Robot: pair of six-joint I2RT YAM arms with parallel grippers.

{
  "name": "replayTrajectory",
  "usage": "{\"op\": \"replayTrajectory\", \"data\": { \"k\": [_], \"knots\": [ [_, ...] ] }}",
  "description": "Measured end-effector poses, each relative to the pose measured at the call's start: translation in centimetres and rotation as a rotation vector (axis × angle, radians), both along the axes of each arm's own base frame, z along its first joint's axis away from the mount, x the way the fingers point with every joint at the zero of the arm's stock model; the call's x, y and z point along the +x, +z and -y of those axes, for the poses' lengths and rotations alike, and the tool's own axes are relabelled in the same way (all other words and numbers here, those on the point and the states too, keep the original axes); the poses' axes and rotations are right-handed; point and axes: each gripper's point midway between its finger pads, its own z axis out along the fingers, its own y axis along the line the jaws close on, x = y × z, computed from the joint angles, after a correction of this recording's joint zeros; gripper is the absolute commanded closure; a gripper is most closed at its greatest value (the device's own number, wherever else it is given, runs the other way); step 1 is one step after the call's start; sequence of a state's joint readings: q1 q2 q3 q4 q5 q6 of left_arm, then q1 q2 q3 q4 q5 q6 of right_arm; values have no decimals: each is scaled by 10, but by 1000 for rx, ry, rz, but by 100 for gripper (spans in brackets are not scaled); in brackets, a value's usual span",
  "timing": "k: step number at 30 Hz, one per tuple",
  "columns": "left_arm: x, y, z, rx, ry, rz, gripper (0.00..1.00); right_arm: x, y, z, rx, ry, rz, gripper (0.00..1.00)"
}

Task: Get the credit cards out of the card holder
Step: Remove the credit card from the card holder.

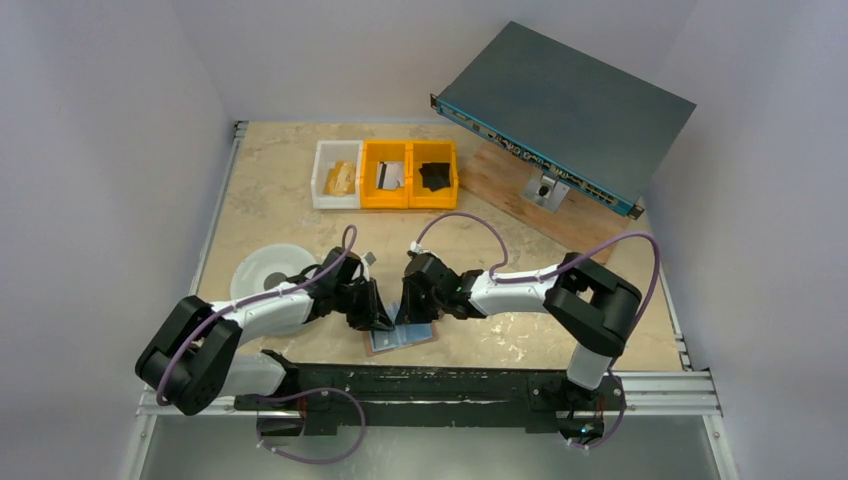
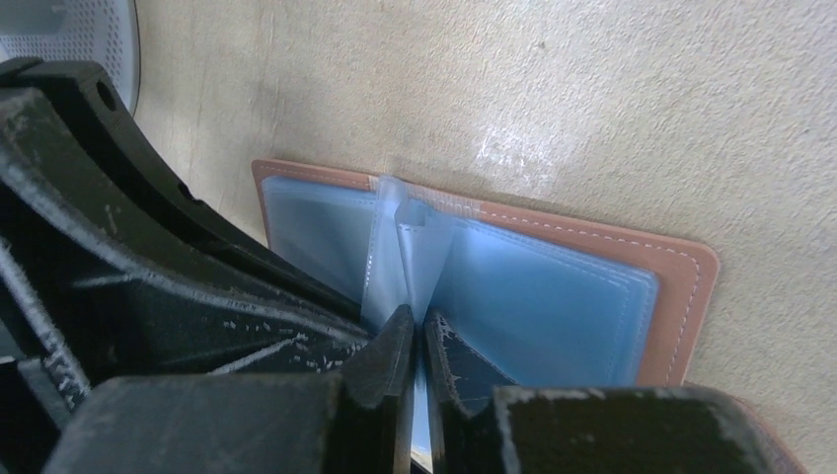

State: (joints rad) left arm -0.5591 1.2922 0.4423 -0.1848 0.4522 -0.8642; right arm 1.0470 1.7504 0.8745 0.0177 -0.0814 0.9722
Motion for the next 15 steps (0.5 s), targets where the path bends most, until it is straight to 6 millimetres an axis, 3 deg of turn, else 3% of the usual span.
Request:
{"op": "replayTrajectory", "data": {
  "k": [3,8,11,15],
  "knots": [
    [1,-1,-1,8,10,-2,100,-1,3,1,-1,-1,-2,79],
    [1,0,-3,19,14,6,100,-5,18,10,-10,-3,-2,68],
    [2,2,-6,39,21,19,100,-3,36,11,2,-6,15,65],
    [1,9,-6,48,5,39,92,4,63,11,28,-20,56,63]
  ]
}}
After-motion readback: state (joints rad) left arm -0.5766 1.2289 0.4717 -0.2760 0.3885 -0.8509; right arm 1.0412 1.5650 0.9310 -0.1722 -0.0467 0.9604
